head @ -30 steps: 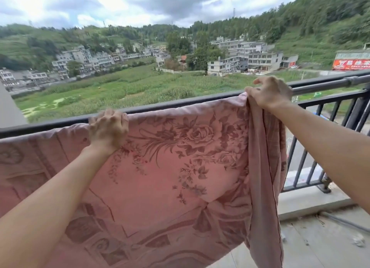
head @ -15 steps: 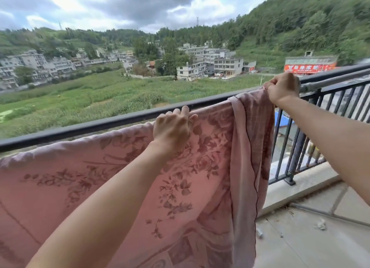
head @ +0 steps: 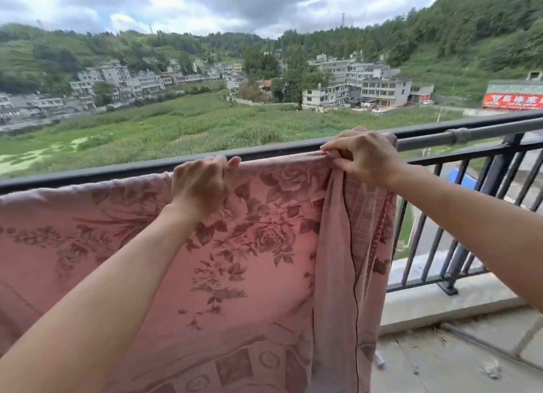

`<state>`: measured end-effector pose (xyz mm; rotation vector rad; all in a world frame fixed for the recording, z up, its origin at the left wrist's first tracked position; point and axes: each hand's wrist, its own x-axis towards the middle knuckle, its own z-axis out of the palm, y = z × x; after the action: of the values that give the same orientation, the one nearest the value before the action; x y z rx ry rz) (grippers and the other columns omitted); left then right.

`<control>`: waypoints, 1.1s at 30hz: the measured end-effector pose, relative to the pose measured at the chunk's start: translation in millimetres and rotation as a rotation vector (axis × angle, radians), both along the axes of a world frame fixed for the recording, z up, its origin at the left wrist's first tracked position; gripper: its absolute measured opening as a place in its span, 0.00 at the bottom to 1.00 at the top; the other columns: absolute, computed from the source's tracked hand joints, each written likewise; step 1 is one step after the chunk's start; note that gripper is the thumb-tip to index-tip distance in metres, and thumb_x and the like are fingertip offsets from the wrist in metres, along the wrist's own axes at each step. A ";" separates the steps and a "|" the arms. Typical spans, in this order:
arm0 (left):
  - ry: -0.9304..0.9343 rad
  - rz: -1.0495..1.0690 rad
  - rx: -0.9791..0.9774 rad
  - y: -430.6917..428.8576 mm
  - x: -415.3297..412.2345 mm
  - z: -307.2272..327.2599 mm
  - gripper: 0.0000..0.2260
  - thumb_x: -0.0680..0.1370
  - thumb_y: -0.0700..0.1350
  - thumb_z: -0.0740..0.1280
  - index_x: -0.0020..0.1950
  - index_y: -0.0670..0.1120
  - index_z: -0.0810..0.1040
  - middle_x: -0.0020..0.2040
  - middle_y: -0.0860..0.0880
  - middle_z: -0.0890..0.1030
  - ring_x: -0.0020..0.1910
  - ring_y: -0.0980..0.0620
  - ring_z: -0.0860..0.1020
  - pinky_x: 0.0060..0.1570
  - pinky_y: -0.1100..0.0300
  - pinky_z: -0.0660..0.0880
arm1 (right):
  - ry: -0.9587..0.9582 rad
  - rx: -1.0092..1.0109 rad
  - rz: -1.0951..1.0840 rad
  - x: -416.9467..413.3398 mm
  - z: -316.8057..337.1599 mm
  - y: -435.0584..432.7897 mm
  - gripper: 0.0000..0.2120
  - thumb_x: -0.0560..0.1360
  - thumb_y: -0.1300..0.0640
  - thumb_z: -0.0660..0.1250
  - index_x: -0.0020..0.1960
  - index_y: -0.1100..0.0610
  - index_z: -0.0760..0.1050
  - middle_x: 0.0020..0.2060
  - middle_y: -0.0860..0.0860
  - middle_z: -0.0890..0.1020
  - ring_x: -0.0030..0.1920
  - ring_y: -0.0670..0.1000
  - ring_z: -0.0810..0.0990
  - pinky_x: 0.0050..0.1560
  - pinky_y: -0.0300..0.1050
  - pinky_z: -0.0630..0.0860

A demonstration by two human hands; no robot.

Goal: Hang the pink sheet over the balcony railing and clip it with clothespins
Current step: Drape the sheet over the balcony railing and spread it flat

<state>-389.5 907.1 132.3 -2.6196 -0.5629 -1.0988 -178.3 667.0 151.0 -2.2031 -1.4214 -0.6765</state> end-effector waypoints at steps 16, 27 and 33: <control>-0.016 0.234 -0.044 -8.4 11.4 3.3 0.24 0.83 0.56 0.50 0.44 0.44 0.80 0.40 0.39 0.82 0.39 0.37 0.79 0.41 0.50 0.72 | 0.214 0.084 -0.638 127.0 36.6 -101.4 0.14 0.77 0.46 0.63 0.55 0.54 0.78 0.44 0.56 0.79 0.43 0.56 0.74 0.46 0.48 0.69; 0.128 -0.203 -0.169 -148.0 145.4 28.0 0.18 0.82 0.56 0.53 0.57 0.45 0.75 0.53 0.44 0.80 0.50 0.42 0.78 0.48 0.50 0.69 | 0.142 0.193 -0.431 120.7 24.7 -108.8 0.11 0.77 0.57 0.62 0.44 0.61 0.80 0.44 0.60 0.83 0.41 0.57 0.75 0.43 0.48 0.70; 0.154 -0.156 0.035 -133.7 160.5 14.5 0.19 0.83 0.56 0.49 0.45 0.46 0.73 0.39 0.46 0.82 0.37 0.42 0.80 0.33 0.54 0.66 | 0.238 0.351 -0.772 166.9 38.4 -159.3 0.13 0.76 0.60 0.60 0.51 0.62 0.81 0.52 0.67 0.82 0.54 0.67 0.79 0.53 0.54 0.75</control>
<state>-229.0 773.4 146.8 -2.7246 -0.3089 -0.9287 -11.5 507.7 189.4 -2.3969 -0.2677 -0.7884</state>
